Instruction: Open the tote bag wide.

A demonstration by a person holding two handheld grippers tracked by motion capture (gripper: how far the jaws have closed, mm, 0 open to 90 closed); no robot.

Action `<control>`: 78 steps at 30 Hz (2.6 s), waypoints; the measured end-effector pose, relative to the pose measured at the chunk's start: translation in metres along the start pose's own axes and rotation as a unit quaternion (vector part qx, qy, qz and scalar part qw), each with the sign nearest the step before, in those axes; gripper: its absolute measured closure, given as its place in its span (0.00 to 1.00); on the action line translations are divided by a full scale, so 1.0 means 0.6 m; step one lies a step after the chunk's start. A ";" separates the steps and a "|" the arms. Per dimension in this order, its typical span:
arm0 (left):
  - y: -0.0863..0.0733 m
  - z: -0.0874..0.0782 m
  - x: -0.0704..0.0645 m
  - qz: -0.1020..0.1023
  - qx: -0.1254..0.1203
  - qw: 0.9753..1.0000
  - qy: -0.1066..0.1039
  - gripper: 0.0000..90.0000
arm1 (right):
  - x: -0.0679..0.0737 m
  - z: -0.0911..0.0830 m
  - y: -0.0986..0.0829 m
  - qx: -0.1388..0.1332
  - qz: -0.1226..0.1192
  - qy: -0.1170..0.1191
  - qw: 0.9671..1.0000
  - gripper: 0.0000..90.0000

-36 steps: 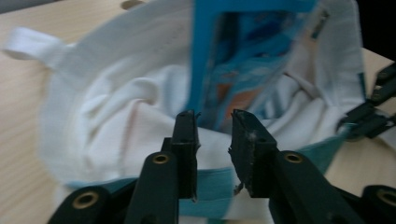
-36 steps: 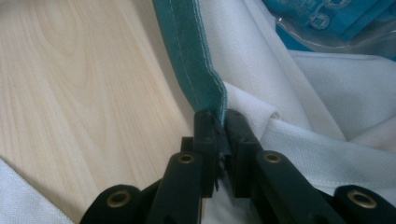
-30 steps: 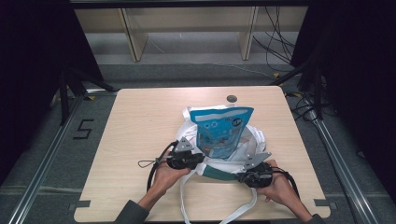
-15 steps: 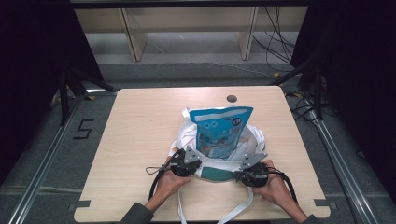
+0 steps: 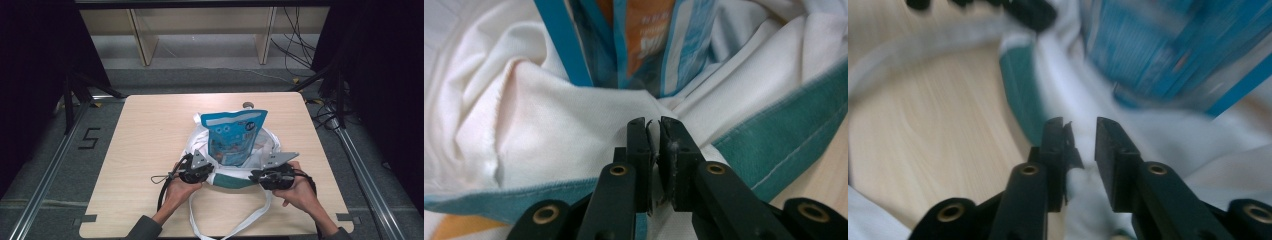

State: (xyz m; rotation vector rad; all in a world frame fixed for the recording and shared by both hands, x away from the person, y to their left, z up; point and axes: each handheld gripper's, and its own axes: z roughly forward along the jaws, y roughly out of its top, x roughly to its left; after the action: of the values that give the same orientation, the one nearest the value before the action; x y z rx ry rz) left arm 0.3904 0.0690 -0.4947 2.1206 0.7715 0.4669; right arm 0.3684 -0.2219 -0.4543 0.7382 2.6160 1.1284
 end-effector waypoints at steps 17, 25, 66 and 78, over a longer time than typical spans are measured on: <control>0.000 0.005 -0.003 0.002 0.005 1.000 0.000 0.96 | -0.149 -0.047 0.060 -0.058 0.053 -0.179 0.981 0.96; -0.008 0.014 0.001 0.005 0.014 1.000 0.007 0.98 | -0.227 0.021 -0.004 0.010 0.087 -0.233 0.968 0.99; -0.005 -0.103 0.025 -0.061 -0.069 0.996 0.003 0.66 | -0.092 -0.089 -0.003 -0.052 0.093 -0.124 0.986 0.79; -0.025 -0.125 0.030 -0.073 -0.077 0.994 0.008 0.60 | -0.078 -0.096 -0.034 -0.053 0.100 -0.128 0.985 0.74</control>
State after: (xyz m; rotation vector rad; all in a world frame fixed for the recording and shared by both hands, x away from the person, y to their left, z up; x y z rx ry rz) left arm 0.3565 0.1308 -0.4606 1.9050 0.8658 0.4513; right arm 0.3802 -0.2940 -0.4302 1.0652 2.2927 1.1280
